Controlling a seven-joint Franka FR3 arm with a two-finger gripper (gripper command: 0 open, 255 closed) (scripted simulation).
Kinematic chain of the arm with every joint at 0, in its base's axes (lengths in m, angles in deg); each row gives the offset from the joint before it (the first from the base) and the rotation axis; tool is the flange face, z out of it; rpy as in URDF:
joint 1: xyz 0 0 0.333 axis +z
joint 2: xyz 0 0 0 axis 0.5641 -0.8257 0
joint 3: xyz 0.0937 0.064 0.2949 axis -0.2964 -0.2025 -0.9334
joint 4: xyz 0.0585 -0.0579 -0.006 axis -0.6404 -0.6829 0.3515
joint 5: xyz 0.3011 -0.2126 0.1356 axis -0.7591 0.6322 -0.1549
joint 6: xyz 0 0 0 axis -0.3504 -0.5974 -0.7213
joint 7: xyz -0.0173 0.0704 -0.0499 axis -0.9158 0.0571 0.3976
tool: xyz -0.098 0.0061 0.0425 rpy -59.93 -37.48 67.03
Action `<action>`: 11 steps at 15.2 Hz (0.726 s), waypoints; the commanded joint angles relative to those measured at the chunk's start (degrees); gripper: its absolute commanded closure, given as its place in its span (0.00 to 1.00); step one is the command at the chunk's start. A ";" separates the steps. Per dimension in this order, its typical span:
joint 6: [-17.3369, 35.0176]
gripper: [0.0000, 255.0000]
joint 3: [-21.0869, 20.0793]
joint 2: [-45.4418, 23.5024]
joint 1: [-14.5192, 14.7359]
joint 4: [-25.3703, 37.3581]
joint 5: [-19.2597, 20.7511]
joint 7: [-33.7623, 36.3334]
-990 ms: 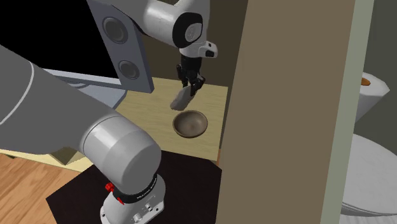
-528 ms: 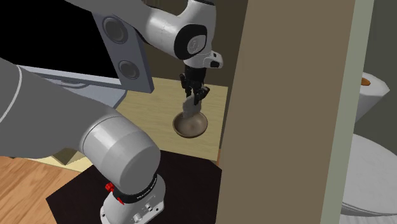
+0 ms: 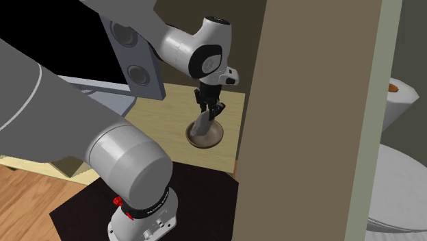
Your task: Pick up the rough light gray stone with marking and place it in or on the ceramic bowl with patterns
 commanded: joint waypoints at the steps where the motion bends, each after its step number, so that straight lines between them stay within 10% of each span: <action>1: 2.36 1.00 -0.08 -1.66 0.11 -0.63 -0.27 -0.22; 11: 5.86 1.00 -0.10 -4.49 0.31 -1.31 -0.64 -0.60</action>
